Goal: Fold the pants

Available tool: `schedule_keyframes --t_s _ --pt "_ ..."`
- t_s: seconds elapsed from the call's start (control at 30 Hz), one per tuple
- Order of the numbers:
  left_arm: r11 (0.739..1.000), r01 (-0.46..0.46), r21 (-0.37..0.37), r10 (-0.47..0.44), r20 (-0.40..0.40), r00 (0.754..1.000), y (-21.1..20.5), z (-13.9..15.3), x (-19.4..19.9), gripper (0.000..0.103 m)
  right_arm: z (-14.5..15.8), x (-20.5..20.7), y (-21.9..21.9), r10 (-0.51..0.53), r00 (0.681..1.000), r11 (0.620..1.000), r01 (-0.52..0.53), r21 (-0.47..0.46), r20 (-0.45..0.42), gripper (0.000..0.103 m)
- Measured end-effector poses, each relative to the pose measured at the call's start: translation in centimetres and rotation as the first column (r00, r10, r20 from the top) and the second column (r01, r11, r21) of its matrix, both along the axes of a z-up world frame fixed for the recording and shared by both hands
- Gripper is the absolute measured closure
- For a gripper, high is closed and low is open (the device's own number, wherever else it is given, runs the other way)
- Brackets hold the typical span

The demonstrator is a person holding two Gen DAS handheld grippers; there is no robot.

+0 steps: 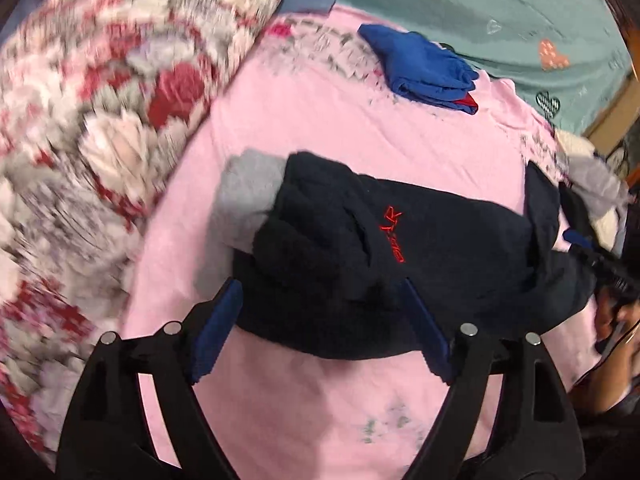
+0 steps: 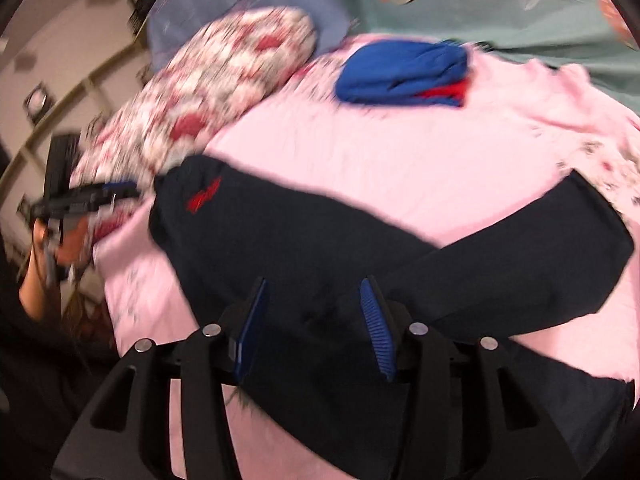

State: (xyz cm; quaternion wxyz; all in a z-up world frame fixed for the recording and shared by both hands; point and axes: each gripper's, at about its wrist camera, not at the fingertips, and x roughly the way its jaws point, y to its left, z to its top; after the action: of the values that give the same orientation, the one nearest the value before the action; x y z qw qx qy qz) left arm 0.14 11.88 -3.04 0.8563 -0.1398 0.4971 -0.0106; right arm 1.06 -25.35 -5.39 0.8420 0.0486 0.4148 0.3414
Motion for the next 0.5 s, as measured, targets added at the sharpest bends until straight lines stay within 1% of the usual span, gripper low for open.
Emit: schedule_keyframes --t_s 0.03,0.07,0.1,0.13,0.2,0.27,0.33,0.43,0.47,0.5 --pt "0.998 -0.027 -0.048 0.026 -0.029 0.999 0.3 -0.6 0.7 0.031 0.1 0.3 -0.3 -0.028 1.0 0.999 0.028 0.016 0.0 0.05" --pt "0.997 -0.041 -0.066 0.038 -0.045 0.998 0.4 -1.0 1.1 0.04 0.1 0.4 -0.6 -0.041 0.999 0.999 0.04 0.027 0.001 0.05" --pt "0.993 -0.067 -0.093 0.06 -0.078 0.995 0.7 -1.6 1.8 0.044 0.1 0.6 -0.7 -0.05 0.999 0.998 0.05 0.04 0.004 0.05" --pt "0.991 -0.08 -0.109 0.07 -0.095 0.993 0.8 -2.1 2.1 0.049 0.2 0.7 -0.9 -0.07 0.997 0.996 0.069 0.061 0.01 0.05" --pt "0.983 -0.109 -0.147 0.09 -0.129 0.988 1.2 -3.0 3.1 0.052 0.0 1.0 -1.4 -0.098 0.995 0.992 0.097 0.085 0.008 0.05" --pt "0.973 -0.152 -0.175 0.124 -0.16 0.979 1.8 -3.8 3.7 0.058 -0.4 1.3 -1.4 -0.105 0.994 0.99 0.105 0.092 -0.004 0.05" --pt "0.961 -0.191 -0.2 0.157 -0.175 0.972 2.2 -4.1 4.2 0.058 -0.9 1.5 -1.3 -0.103 0.995 0.992 0.103 0.071 -0.008 0.05" --pt "0.958 -0.202 -0.202 0.167 -0.179 0.97 2.2 -4.0 4.7 0.058 -1.9 1.7 -1.1 -0.11 0.993 0.992 0.112 0.058 -0.041 0.049" --pt "0.959 -0.204 -0.197 0.171 -0.176 0.97 2.2 -3.9 4.7 0.067 -2.1 1.7 -1.0 -0.109 0.993 0.992 0.112 0.059 -0.052 0.049" --pt "0.961 -0.213 -0.177 0.185 -0.165 0.969 2.1 -3.7 4.7 0.08 -2.3 1.6 -0.8 -0.104 0.993 0.993 0.108 0.057 -0.062 0.049"
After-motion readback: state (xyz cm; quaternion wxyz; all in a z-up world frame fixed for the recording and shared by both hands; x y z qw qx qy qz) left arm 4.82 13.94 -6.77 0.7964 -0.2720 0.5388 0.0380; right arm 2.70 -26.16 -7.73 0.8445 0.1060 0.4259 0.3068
